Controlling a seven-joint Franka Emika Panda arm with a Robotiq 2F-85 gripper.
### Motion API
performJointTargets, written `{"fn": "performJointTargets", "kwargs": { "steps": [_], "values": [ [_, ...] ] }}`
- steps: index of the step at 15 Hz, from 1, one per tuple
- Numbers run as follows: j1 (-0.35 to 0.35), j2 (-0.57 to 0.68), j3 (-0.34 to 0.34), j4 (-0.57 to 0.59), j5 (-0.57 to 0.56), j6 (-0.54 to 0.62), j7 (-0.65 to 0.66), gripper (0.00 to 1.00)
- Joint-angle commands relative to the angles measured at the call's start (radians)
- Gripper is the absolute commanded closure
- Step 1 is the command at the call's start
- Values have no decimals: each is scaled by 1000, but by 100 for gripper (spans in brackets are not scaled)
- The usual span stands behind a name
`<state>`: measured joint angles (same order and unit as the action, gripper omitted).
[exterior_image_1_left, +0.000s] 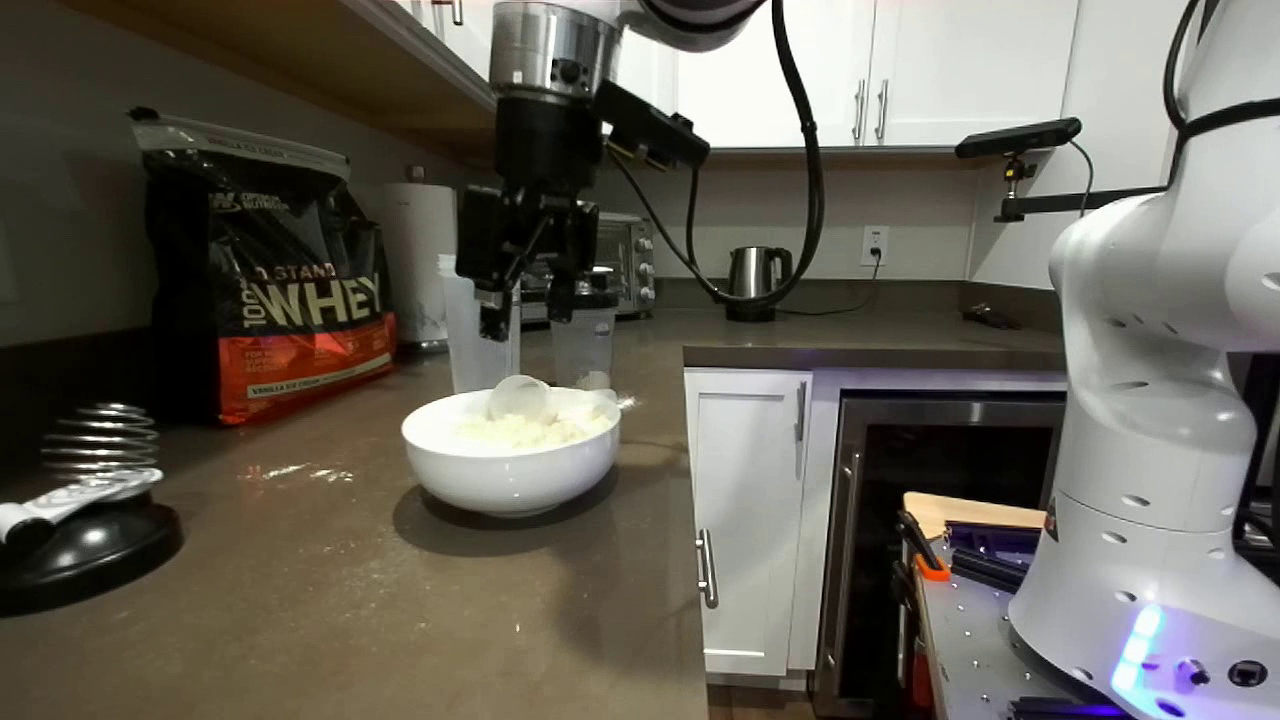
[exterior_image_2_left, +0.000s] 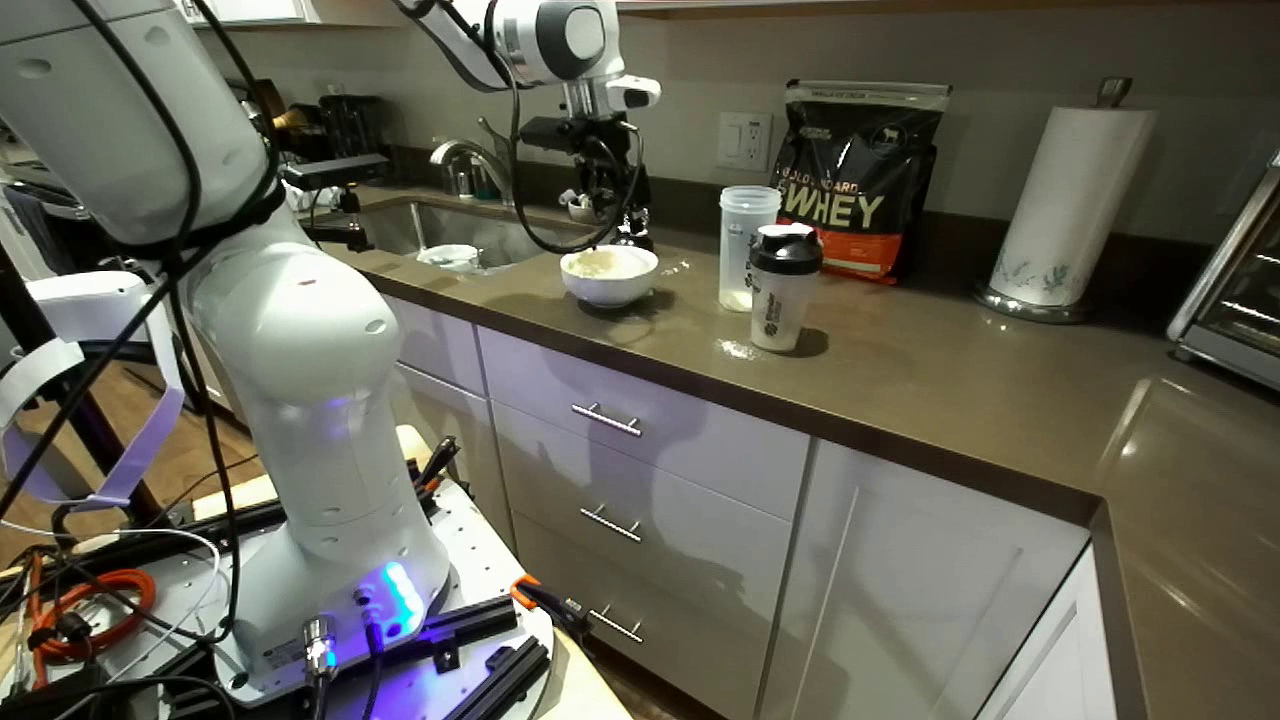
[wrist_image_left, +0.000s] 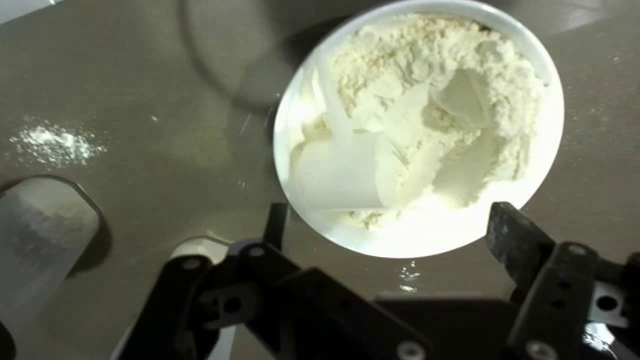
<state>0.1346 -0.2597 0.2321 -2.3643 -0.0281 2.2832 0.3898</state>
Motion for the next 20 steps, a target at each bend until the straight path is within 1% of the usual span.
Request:
{"fn": "performJointTargets", "kwargs": {
  "steps": [1,5,10,15,20],
  "values": [
    [23,20,18,4,3,81,-14,0],
    [30,79,56,18,-70,154,-4,0],
    [34,183,93,71,-246,176,16,0],
    [74,261,87,148,-339,168,13,0],
    [110,310,69,202,-471,176,33,0]
  ]
}}
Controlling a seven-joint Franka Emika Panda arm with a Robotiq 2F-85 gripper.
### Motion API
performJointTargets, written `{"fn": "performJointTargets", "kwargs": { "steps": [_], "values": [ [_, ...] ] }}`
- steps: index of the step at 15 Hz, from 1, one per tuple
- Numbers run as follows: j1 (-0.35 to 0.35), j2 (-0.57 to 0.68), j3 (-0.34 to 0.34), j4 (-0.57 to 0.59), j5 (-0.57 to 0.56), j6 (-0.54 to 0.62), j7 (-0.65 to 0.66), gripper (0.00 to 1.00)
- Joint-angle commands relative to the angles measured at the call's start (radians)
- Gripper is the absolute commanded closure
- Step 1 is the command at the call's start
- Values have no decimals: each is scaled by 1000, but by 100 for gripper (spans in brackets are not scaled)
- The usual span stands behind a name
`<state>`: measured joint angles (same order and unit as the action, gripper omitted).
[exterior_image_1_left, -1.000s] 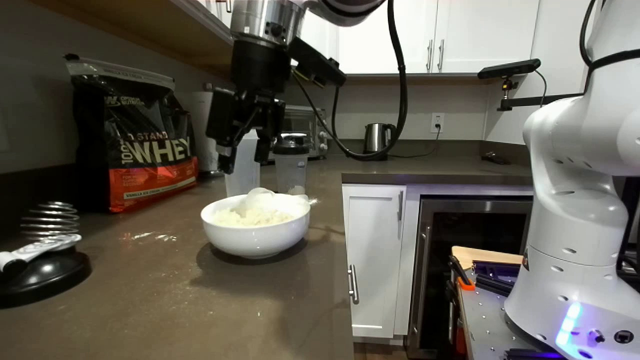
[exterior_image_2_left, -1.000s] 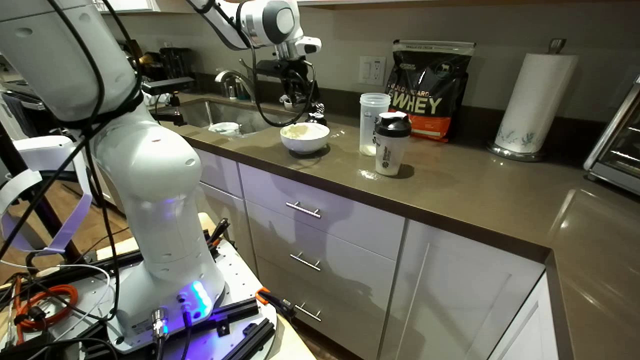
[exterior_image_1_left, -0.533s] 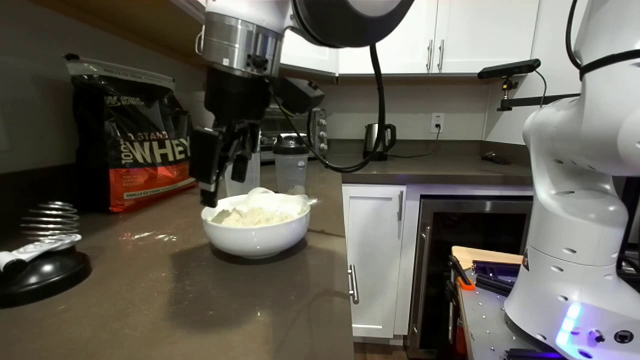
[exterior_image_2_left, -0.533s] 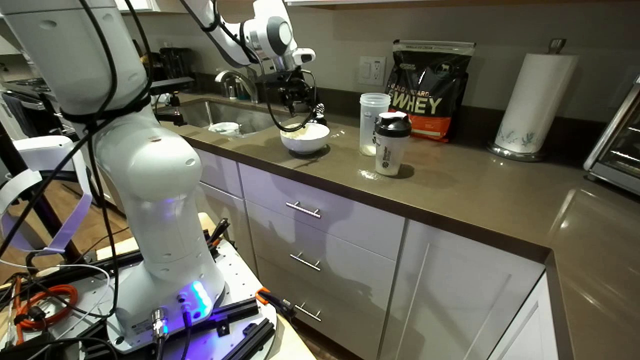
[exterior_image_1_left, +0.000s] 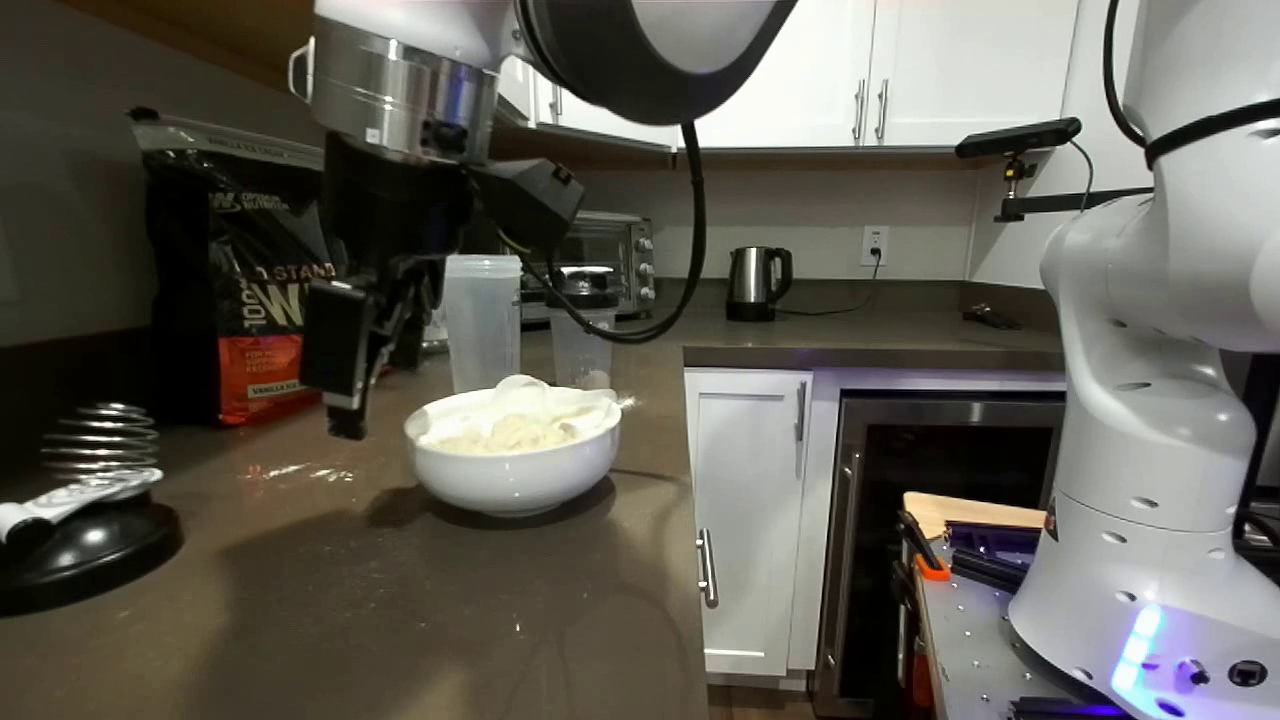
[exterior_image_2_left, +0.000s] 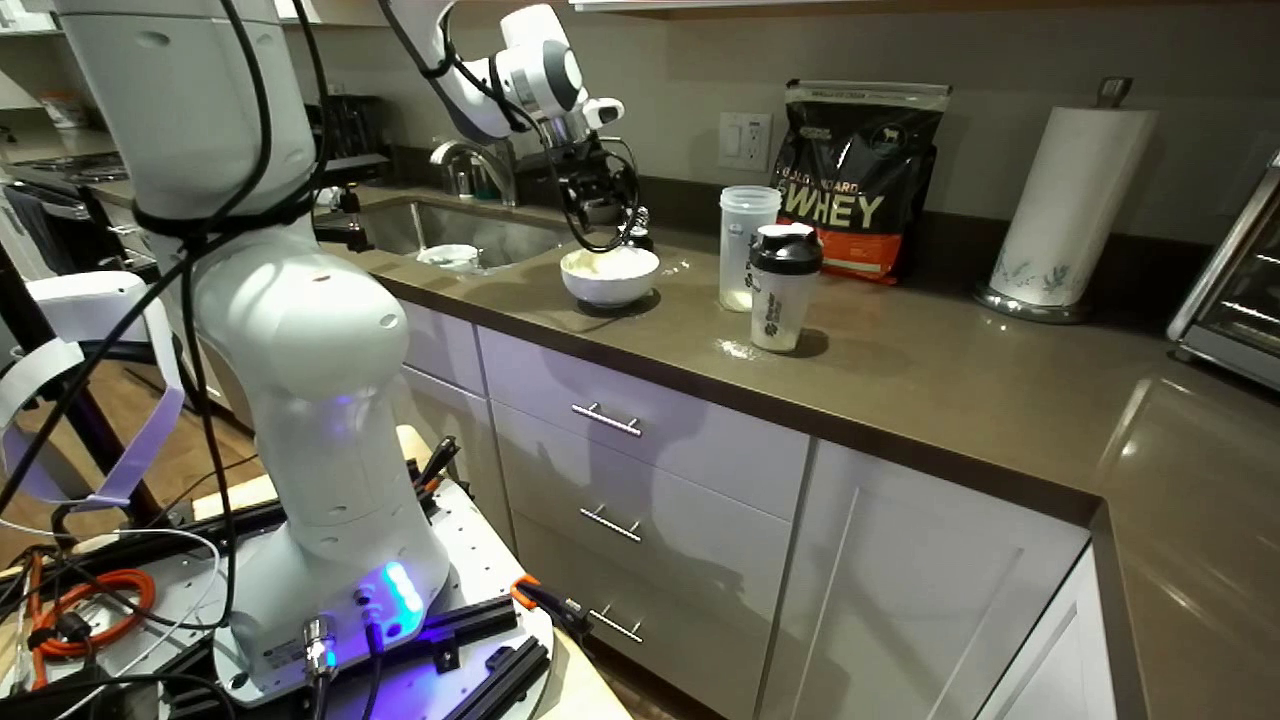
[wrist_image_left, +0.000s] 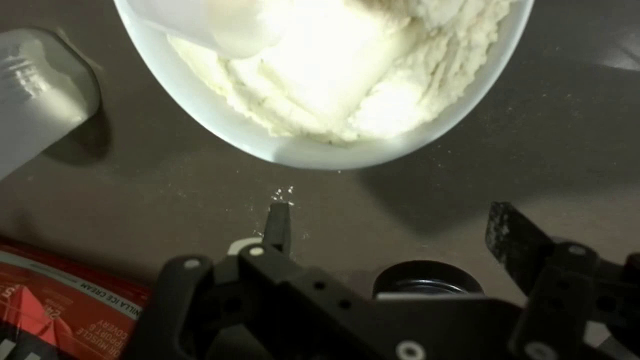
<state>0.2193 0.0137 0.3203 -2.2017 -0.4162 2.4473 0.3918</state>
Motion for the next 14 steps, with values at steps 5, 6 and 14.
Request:
{"fn": "performJointTargets", "kwargs": {
  "steps": [5,6,14],
  "values": [
    [56,85,-42,89,-198,18,61,0],
    [62,94,-47,99,-215,20,66,0],
    [110,189,-85,208,-314,49,89,0]
  ]
}}
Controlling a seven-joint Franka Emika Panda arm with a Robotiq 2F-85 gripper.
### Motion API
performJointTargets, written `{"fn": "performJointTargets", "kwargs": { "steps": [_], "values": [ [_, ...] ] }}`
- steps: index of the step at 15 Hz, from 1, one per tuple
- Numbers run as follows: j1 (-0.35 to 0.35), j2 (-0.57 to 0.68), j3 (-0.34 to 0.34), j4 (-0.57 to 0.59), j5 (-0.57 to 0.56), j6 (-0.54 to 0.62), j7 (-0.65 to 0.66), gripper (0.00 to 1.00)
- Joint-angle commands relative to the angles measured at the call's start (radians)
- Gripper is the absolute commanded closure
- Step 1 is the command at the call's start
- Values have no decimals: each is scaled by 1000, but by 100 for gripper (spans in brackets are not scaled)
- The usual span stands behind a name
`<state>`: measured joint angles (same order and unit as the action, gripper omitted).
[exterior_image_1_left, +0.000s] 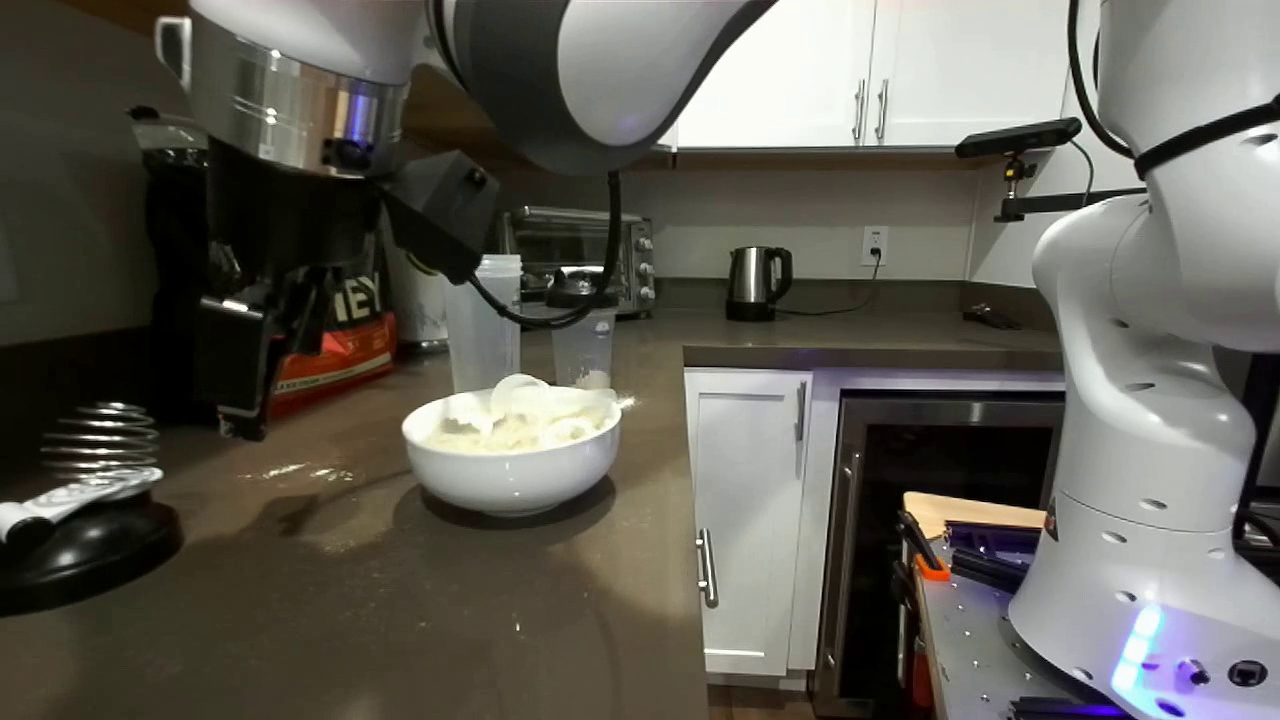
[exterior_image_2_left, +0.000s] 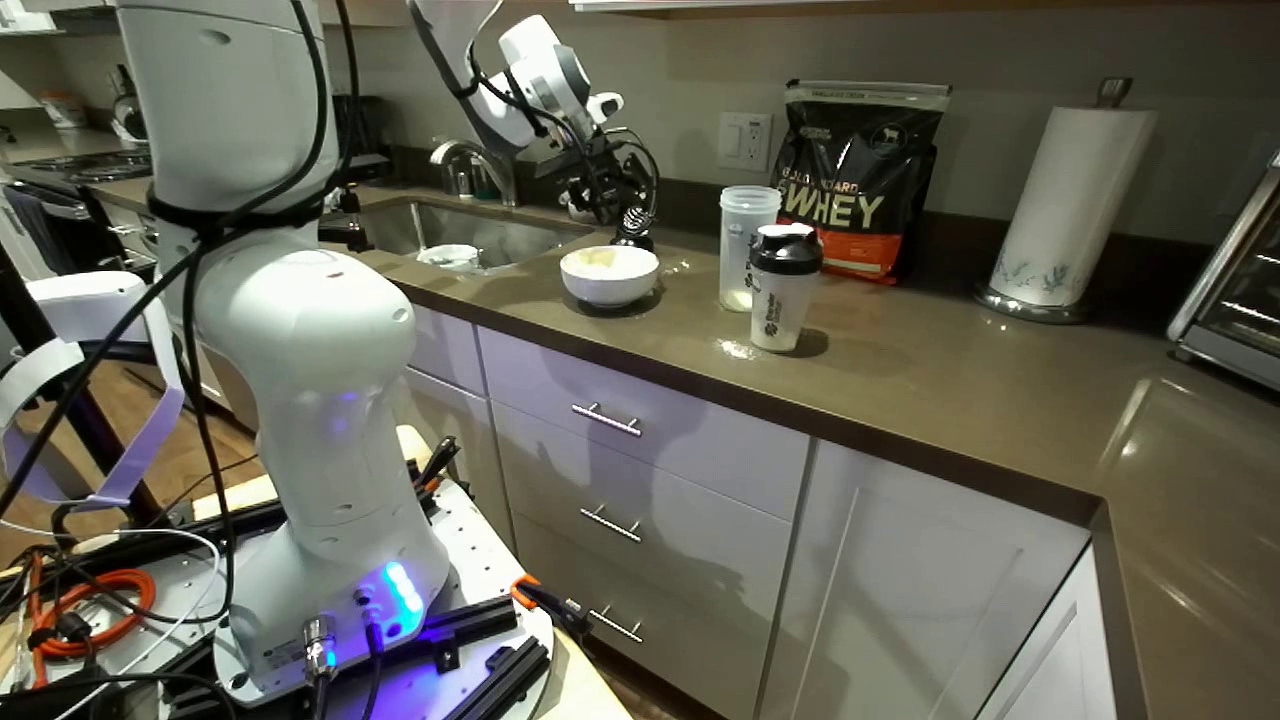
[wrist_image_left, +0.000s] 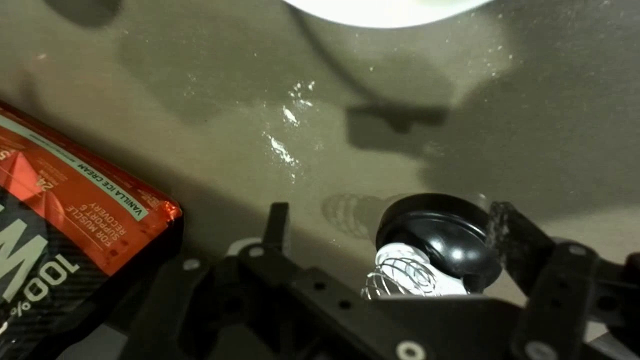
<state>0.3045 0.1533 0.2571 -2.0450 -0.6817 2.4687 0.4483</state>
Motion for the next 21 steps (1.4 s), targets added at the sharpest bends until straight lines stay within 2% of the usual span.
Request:
{"fn": "performJointTargets", "kwargs": {
  "steps": [1,10,21],
  "values": [
    [31,62,-26,65,-49,31,29,0],
    [92,126,-63,150,-57,50,17,0],
    [118,159,-77,166,-77,106,9,0]
  ]
}}
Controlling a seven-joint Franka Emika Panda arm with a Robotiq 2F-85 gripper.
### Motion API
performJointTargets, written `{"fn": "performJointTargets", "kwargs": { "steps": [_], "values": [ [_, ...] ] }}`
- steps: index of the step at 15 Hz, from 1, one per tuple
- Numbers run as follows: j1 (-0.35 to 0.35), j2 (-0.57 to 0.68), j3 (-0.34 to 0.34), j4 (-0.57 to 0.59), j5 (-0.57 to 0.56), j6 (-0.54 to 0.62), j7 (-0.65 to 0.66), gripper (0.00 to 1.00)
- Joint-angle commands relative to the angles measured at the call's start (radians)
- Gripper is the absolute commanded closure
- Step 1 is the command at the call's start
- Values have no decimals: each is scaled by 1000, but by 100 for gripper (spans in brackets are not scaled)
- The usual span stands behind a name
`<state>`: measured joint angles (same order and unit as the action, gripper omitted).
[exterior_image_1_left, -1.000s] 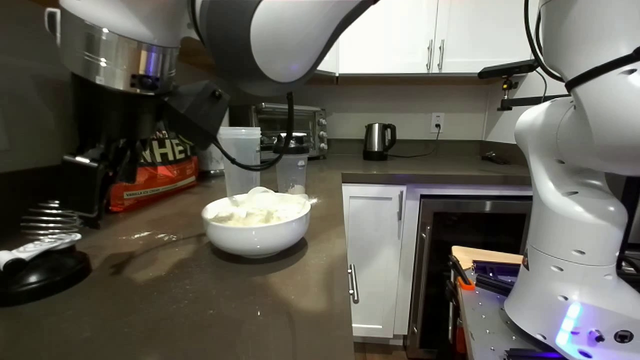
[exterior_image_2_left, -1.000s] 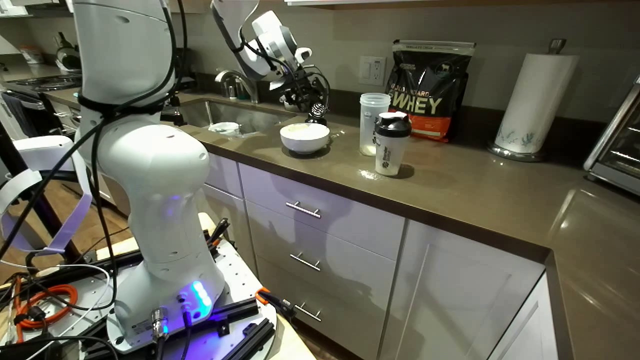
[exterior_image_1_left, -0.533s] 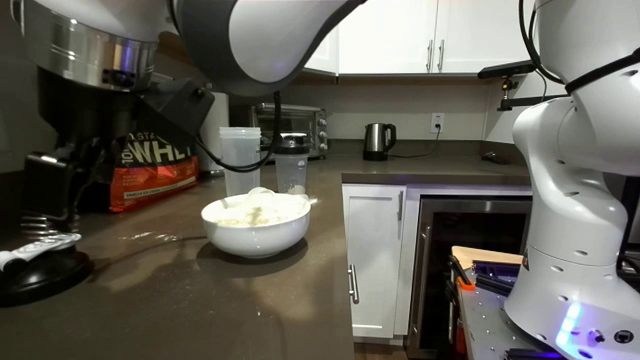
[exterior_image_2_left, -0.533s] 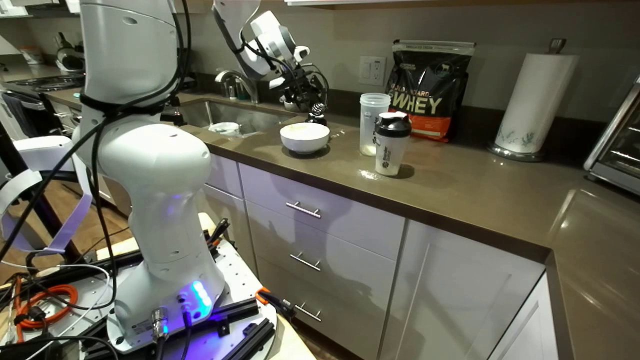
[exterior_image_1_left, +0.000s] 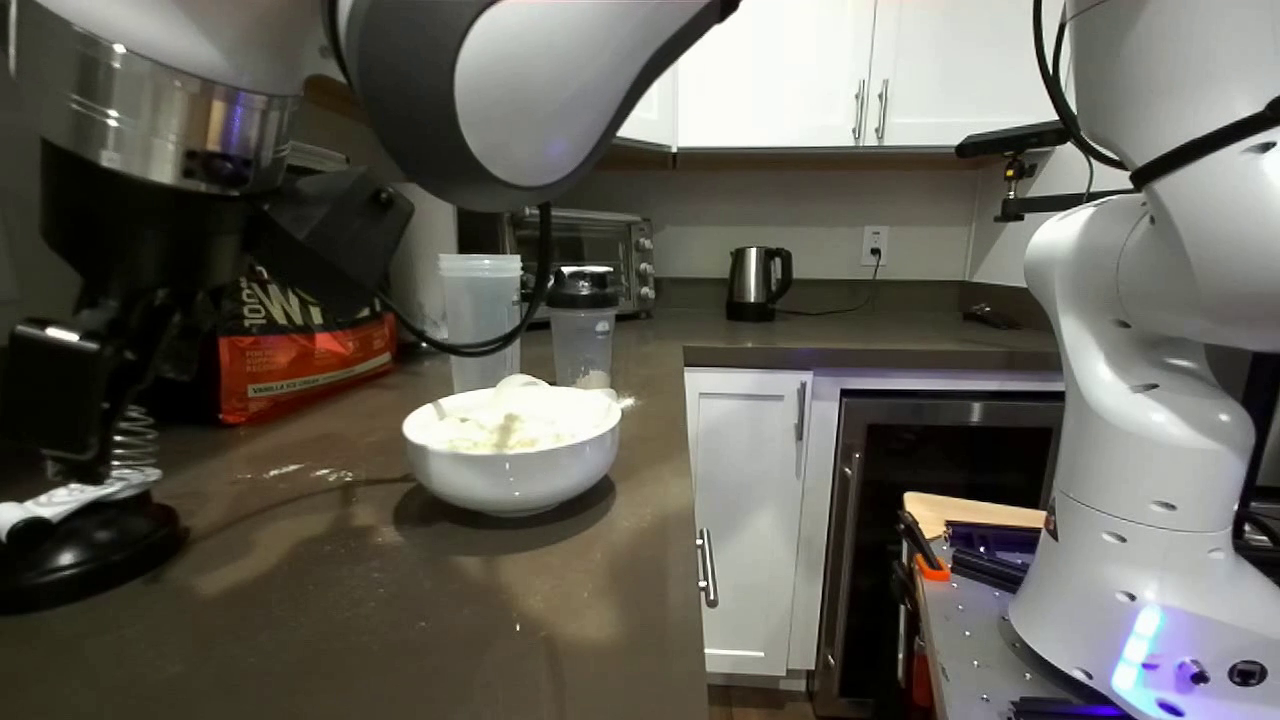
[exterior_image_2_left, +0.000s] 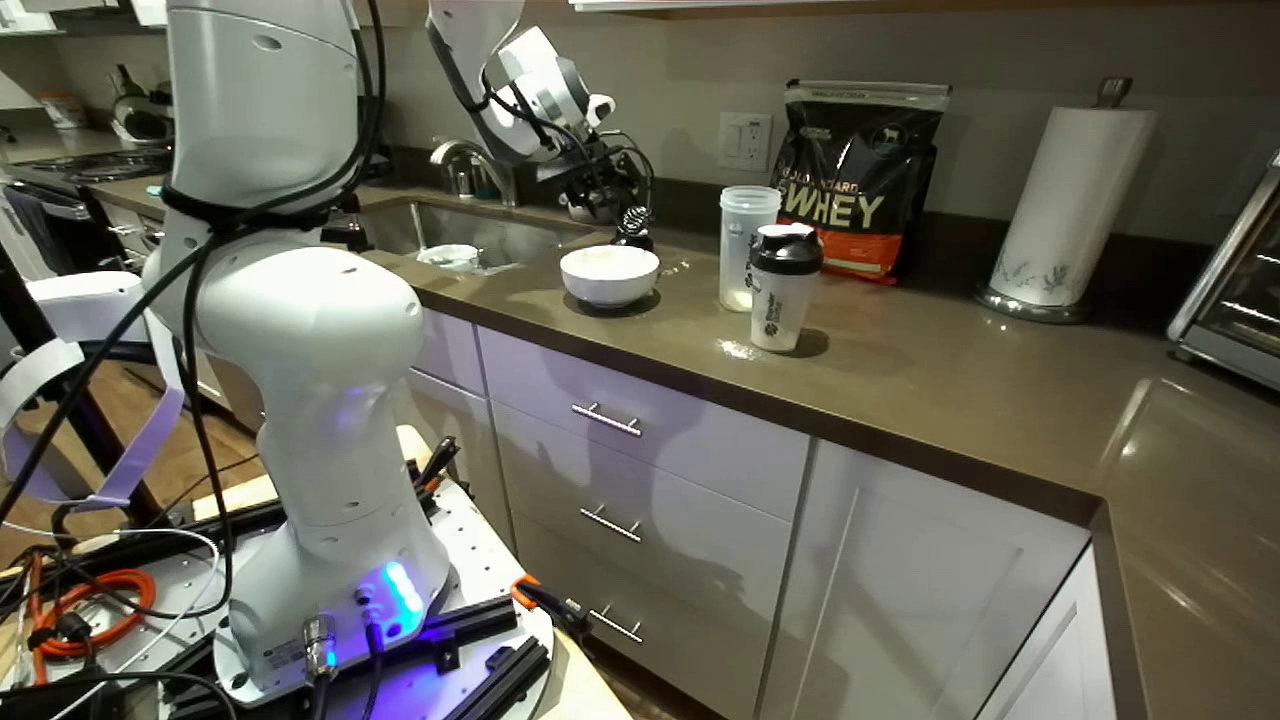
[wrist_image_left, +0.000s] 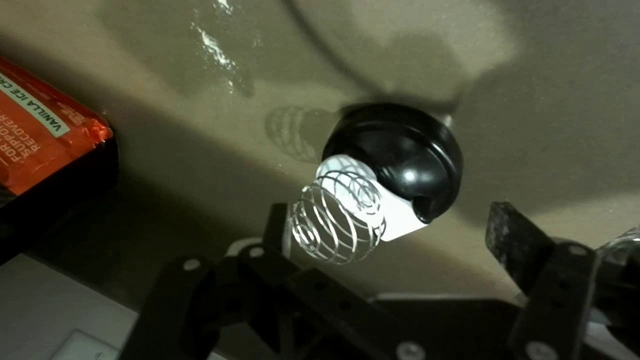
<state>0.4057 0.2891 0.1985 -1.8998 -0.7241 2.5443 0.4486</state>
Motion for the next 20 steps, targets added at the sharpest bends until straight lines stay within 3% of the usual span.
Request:
{"fn": "performJointTargets", "kwargs": {
  "steps": [1,2,3,4,5,6,8,9,10,11,12,14,17,19,20],
  "values": [
    [21,27,-22,22,-38,35,8,0],
    [24,31,-25,23,-39,39,7,13],
    [27,34,-28,24,-41,41,8,1],
    [31,38,-31,26,-45,42,8,6],
    [35,42,-34,29,-48,42,8,4],
    [36,45,-34,32,-50,41,4,18],
    [39,50,-36,38,-59,40,5,4],
    [40,52,-37,41,-65,40,7,11],
    [42,53,-37,43,-67,39,7,11],
    [43,53,-37,45,-66,39,7,25],
    [44,55,-37,48,-66,39,7,22],
    [46,57,-38,54,-66,38,8,32],
    [47,60,-39,60,-67,39,9,28],
    [47,61,-41,62,-68,38,10,14],
    [48,61,-41,62,-69,38,10,13]
  ]
}}
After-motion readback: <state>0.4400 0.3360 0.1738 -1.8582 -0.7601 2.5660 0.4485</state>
